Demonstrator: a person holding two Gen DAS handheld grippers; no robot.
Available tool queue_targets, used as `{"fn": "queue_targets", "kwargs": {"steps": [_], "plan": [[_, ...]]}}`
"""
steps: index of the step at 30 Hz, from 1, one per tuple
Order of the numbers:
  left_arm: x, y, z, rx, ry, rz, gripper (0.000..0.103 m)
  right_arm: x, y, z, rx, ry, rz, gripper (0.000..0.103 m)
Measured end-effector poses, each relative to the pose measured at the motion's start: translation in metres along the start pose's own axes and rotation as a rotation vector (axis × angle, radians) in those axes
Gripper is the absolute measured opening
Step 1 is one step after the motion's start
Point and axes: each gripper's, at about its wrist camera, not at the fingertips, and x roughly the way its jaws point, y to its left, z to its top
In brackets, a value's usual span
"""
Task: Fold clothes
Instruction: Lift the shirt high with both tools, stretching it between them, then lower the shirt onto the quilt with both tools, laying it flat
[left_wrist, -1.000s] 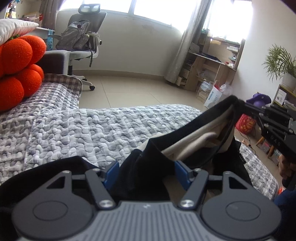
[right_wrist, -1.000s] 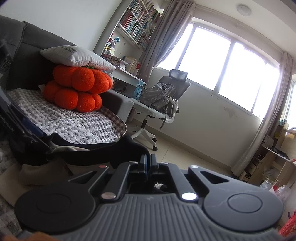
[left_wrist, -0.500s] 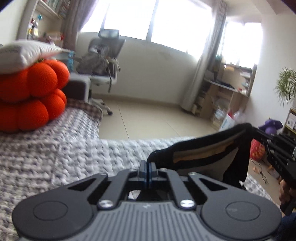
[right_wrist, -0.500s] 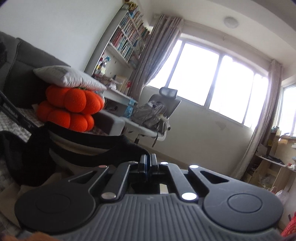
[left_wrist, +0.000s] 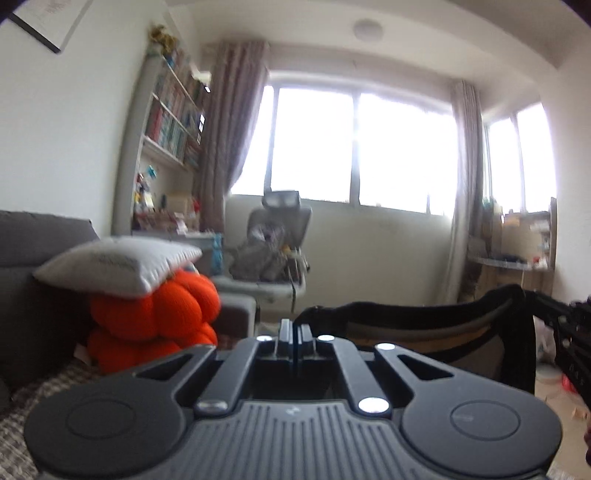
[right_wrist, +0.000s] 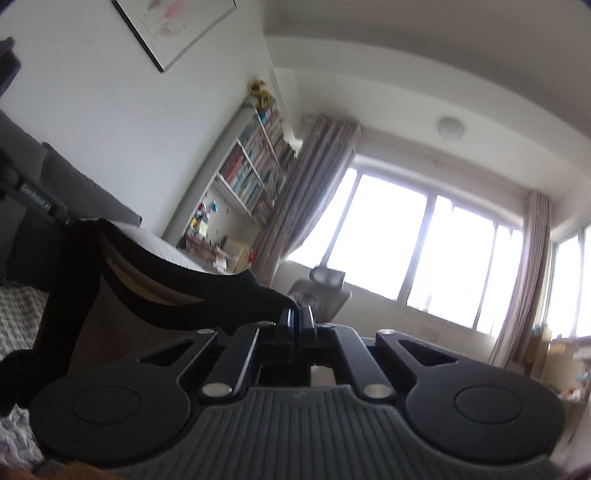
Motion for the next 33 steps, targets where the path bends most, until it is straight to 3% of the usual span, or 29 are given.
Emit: {"fn": "queue_targets", "kwargs": {"steps": [3, 13, 19, 21, 26, 31, 33], "plan": [[-0.024, 0.000, 0.027, -0.031, -0.087, 0.018, 0.002, -0.013, -0.006, 0.025, -0.031, -0.073, 0.000, 0.001], [-0.093, -0.019, 0.093, -0.002, -0.352, 0.098, 0.002, -0.045, -0.027, 0.081, -0.117, -0.280, -0.013, 0.001], [-0.093, -0.037, 0.109, 0.121, -0.413, 0.158, 0.003, -0.047, -0.040, 0.084, -0.138, -0.325, -0.018, 0.000], [-0.071, -0.041, 0.102, 0.171, -0.395, 0.185, 0.003, -0.038, -0.043, 0.077, -0.139, -0.307, -0.020, 0.000], [0.019, -0.034, 0.065, 0.189, -0.233, 0.189, 0.003, 0.017, -0.034, 0.034, -0.175, -0.163, -0.027, 0.000], [0.142, -0.033, 0.005, 0.289, -0.025, 0.218, 0.003, 0.103, -0.023, -0.038, -0.226, 0.057, -0.012, 0.000], [0.194, -0.032, -0.026, 0.348, 0.061, 0.262, 0.002, 0.145, -0.018, -0.075, -0.226, 0.176, 0.001, 0.000]]}}
